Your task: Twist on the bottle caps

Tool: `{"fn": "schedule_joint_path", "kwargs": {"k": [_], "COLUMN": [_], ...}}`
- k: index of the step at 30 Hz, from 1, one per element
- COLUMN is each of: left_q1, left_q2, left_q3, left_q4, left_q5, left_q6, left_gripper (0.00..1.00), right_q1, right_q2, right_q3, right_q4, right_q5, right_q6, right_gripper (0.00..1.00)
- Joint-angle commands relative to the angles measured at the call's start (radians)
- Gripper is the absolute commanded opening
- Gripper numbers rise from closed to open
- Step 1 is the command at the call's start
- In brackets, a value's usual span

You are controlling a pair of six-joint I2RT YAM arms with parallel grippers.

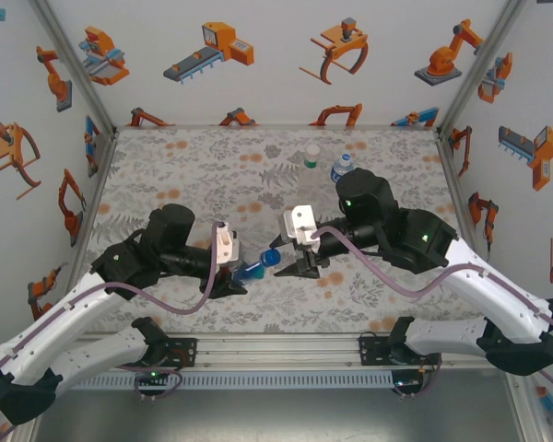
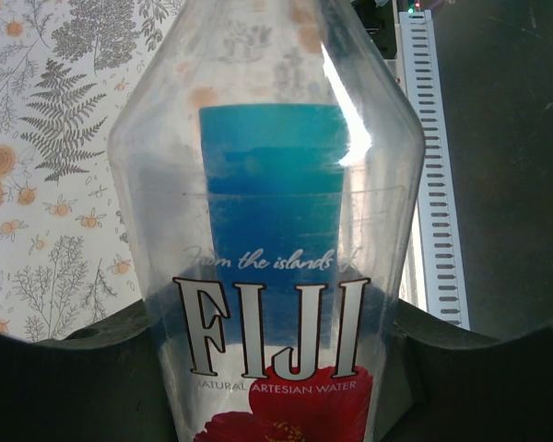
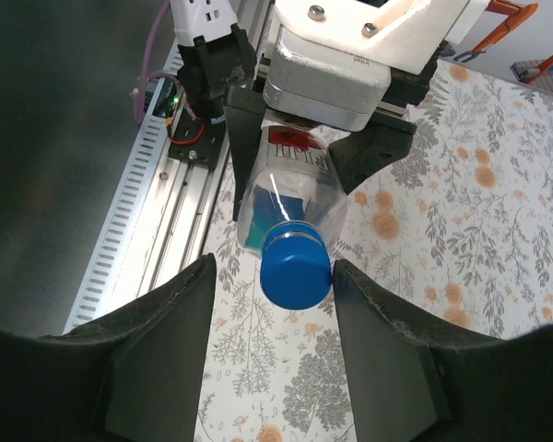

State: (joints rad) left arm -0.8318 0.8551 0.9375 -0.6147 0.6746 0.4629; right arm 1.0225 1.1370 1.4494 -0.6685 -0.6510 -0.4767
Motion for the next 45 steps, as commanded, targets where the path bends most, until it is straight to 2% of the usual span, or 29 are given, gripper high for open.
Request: {"fn": "schedule_joint_path", "kwargs": {"k": [1, 14, 18, 22, 25, 27, 30, 32, 34, 36, 39, 42, 45], "left_q1": [-0.004, -0.004, -0.004, -0.004, -0.004, -0.004, -0.004, -0.004, -0.004, -0.004, -0.004, -0.004, -0.004], "left_q2": [-0.001, -0.012, -0.008, -0.005, -0.009, -0.011, -0.007, 0.001, 0.010, 0.016, 0.030, 0.038, 0.051], "left_q3": [0.011, 0.003, 0.010, 0.007, 0.003, -0.008, -0.009, -0.011, -0.005, -0.003, 0.000, -0.005, -0.004], "left_q4": [-0.009, -0.013, -0.017, -0.016, -0.012, 0.008, 0.016, 0.026, 0.028, 0.033, 0.050, 0.066, 0.082], "left_q5": [0.032, 0.028, 0.026, 0.012, -0.007, -0.021, -0.059, -0.087, -0.108, -0.128, -0.138, -0.139, -0.127], "left_q6": [0.025, 0.028, 0.028, 0.025, 0.021, 0.014, 0.007, 0.008, 0.013, 0.020, 0.022, 0.024, 0.018], "left_gripper": [0.00, 0.00, 0.00, 0.00, 0.00, 0.00, 0.00, 0.00, 0.00, 0.00, 0.00, 0.00, 0.00], "right_q1": [-0.003, -0.003, -0.004, -0.004, -0.003, -0.003, -0.001, 0.003, 0.005, 0.005, 0.005, 0.005, 0.006], "right_q2": [0.003, 0.012, 0.014, 0.011, -0.007, -0.015, -0.037, -0.064, -0.099, -0.111, -0.089, -0.069, -0.055], "right_q3": [-0.009, -0.030, -0.031, -0.044, -0.096, -0.125, -0.191, -0.249, -0.310, -0.327, -0.298, -0.307, -0.260], "right_q4": [0.030, 0.037, 0.035, 0.055, 0.138, 0.189, 0.305, 0.381, 0.416, 0.357, 0.225, 0.292, 0.242], "right_q5": [-0.015, 0.018, 0.019, 0.032, 0.078, 0.090, 0.164, 0.276, 0.427, 0.532, 0.573, 0.533, 0.548], "right_q6": [-0.019, -0.019, -0.010, 0.095, 0.304, 0.473, 0.782, 0.999, 1.280, 1.538, 1.818, 1.909, 1.876], "right_gripper": [0.50, 0.42, 0.32, 0.20, 0.06, 0.00, 0.00, 0.00, 0.00, 0.00, 0.00, 0.00, 0.00]}}
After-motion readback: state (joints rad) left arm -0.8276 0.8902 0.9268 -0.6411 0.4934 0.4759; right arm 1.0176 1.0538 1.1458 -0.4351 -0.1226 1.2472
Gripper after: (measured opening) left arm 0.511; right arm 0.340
